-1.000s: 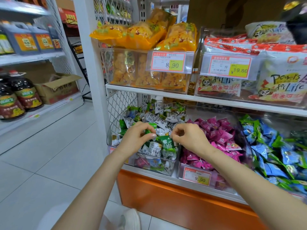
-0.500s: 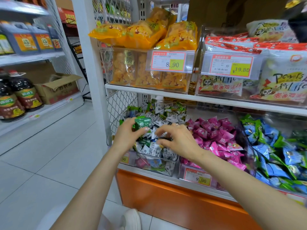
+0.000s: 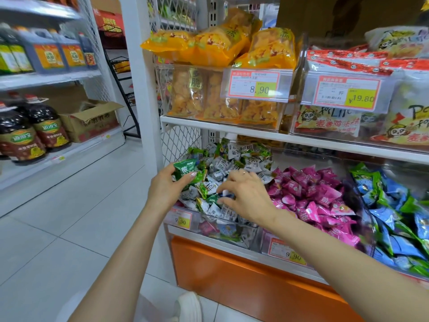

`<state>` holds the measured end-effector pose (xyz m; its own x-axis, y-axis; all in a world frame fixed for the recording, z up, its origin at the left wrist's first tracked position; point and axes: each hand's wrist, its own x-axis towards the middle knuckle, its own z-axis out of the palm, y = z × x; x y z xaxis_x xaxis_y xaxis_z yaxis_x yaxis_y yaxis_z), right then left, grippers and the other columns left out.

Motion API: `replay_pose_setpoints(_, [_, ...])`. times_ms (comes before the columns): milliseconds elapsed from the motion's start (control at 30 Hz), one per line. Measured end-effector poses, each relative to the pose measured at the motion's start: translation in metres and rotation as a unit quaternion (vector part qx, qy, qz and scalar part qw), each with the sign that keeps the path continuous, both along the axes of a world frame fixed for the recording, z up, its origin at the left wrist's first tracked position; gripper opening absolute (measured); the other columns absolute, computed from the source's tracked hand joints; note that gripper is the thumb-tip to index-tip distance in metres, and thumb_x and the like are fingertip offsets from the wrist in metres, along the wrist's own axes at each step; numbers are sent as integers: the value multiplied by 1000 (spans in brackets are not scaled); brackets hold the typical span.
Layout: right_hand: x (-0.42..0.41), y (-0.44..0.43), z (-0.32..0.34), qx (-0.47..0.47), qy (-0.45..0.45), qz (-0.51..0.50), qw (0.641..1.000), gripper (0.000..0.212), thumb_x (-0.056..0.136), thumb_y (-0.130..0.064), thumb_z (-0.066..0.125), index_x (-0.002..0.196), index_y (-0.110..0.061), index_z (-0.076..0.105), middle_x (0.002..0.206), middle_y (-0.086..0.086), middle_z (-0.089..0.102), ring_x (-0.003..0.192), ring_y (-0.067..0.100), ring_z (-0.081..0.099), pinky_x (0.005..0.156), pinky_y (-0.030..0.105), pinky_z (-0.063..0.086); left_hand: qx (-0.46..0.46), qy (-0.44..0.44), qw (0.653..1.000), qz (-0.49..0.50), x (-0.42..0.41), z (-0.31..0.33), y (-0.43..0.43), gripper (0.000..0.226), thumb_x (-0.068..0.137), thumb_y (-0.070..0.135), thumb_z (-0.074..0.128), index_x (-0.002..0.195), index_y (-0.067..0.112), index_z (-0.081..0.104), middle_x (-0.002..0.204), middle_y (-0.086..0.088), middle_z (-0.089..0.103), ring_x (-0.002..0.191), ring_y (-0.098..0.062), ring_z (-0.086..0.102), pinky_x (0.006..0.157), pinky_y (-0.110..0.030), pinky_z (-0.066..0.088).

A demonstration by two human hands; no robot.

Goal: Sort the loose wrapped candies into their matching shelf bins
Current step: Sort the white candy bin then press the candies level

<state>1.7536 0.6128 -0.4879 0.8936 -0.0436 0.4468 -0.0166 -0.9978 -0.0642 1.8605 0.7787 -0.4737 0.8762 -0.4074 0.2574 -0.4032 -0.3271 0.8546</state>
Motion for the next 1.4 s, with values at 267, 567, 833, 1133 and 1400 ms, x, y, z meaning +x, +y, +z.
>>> replay_pose_setpoints(267, [19, 17, -8, -82, 62, -75, 992, 22, 67, -27, 81, 74, -10, 71, 85, 8, 61, 85, 30, 58, 82, 42, 41, 25, 23, 999, 19, 8, 1, 7, 33, 85, 38, 63, 110, 16, 62, 103, -5, 66, 95, -29, 61, 86, -44, 50])
replay_pose_setpoints(567, [19, 9, 13, 92, 29, -119, 988, 9, 79, -25, 65, 72, -21, 67, 84, -6, 63, 82, 14, 53, 92, 34, 36, 45, 19, 998, 32, 7, 1, 10, 33, 81, 31, 70, 107, 12, 62, 101, -7, 65, 95, -30, 61, 85, -43, 50])
replay_pose_setpoints(833, [-9, -9, 42, 444, 77, -126, 884, 21, 82, -19, 71, 65, -8, 67, 90, -1, 69, 72, 10, 62, 64, 23, 47, 71, 43, 997, 4, 6, -8, -10, 40, 77, 34, 74, 106, 9, 61, 108, -7, 61, 99, -30, 59, 87, -45, 51])
replay_pose_setpoints(1133, [-70, -28, 49, 588, 10, -132, 798, 7, 82, -16, 70, 83, -9, 69, 90, -5, 62, 78, 3, 54, 67, 14, 40, 234, -33, 972, 16, -10, 0, -18, 35, 78, 45, 70, 90, 16, 55, 91, -9, 62, 78, -25, 55, 61, -29, 38])
replay_pose_setpoints(1400, [-146, -58, 53, 589, -46, -147, 794, 13, 83, -14, 69, 71, -12, 65, 70, -6, 61, 64, 9, 56, 58, 19, 50, 77, -125, 973, -180, -106, 18, -69, 39, 81, 30, 69, 116, 15, 58, 103, 6, 53, 94, -12, 47, 74, -21, 36])
